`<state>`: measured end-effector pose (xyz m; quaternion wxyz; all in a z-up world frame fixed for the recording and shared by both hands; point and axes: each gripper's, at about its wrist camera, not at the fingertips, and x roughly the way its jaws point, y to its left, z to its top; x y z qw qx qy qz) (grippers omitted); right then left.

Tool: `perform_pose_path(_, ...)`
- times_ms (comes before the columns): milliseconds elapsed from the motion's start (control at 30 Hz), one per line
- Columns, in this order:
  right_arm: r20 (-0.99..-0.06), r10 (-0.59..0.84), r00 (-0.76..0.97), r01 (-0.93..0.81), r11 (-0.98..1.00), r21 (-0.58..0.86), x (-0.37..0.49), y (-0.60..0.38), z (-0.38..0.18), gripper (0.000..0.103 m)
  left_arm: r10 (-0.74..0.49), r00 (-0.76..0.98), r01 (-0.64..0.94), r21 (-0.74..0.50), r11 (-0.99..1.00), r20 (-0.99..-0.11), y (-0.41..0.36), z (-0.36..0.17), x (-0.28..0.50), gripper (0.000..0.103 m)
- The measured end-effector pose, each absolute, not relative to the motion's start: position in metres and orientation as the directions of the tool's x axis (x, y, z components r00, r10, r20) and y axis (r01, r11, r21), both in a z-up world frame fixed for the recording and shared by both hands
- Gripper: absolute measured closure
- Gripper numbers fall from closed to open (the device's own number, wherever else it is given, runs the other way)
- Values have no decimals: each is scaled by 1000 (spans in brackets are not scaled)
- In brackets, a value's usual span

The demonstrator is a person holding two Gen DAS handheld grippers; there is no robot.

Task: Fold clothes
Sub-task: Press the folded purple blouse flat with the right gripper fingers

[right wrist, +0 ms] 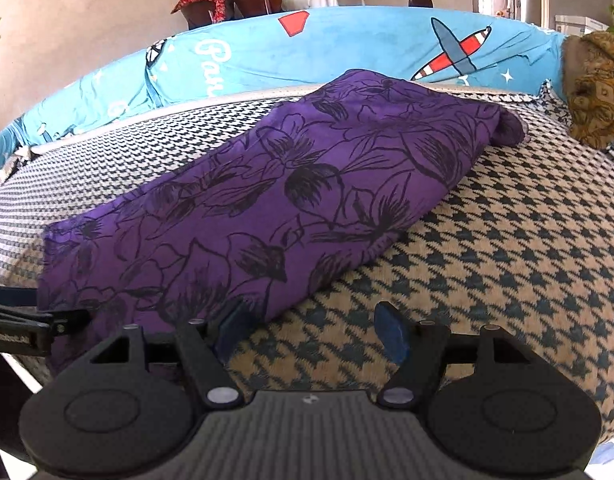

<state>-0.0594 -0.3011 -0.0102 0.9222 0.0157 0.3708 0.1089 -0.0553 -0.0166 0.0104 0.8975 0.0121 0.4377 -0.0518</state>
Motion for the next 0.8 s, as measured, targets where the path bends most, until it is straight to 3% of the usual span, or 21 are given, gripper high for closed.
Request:
perform_pose_path(433,-608,383,696,-380,914,141,-84,-268,-3,35,-76,609,91,-26,995,-789,-11,10,-68,0)
perform_pose_path(633,-619,425,660,-460,881,115,-89,-244,-11,56,-77,608,85,-32,996,-790,-7,10,-73,0)
perform_pose_path(800,-642,401,653,-478,876,62,-90,-232,-20,66,-78,611,84,-34,996,-788,-6,8,-72,0)
